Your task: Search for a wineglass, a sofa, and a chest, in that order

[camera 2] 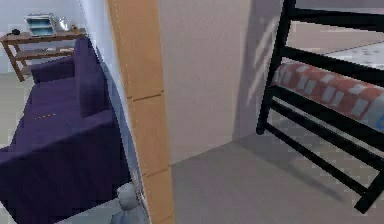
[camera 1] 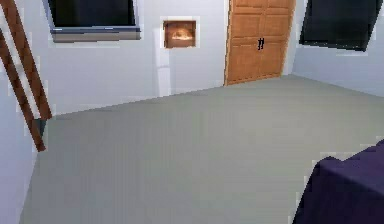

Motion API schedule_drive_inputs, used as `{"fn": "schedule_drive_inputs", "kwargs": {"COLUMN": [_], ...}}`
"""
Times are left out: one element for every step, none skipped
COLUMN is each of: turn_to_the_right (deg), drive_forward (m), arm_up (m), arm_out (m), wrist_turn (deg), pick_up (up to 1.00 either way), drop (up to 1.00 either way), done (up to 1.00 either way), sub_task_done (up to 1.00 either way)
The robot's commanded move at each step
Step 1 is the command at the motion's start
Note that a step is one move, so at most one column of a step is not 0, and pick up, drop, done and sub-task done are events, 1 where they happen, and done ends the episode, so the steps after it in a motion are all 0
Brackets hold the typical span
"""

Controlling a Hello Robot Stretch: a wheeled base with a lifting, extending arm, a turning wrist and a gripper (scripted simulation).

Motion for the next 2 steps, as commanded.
{"fn": "schedule_drive_inputs", "kwargs": {"turn_to_the_right": [18.0, 0.0], "drive_forward": [0.0, 0.6], "arm_up": [0.0, 0.0], "arm_out": [0.0, 0.0], "wrist_turn": [0.0, 0.0], "pick_up": [0.0, 0.0], "drop": [0.0, 0.0], "done": [0.0, 0.0], "sub_task_done": [0.0, 0.0]}}
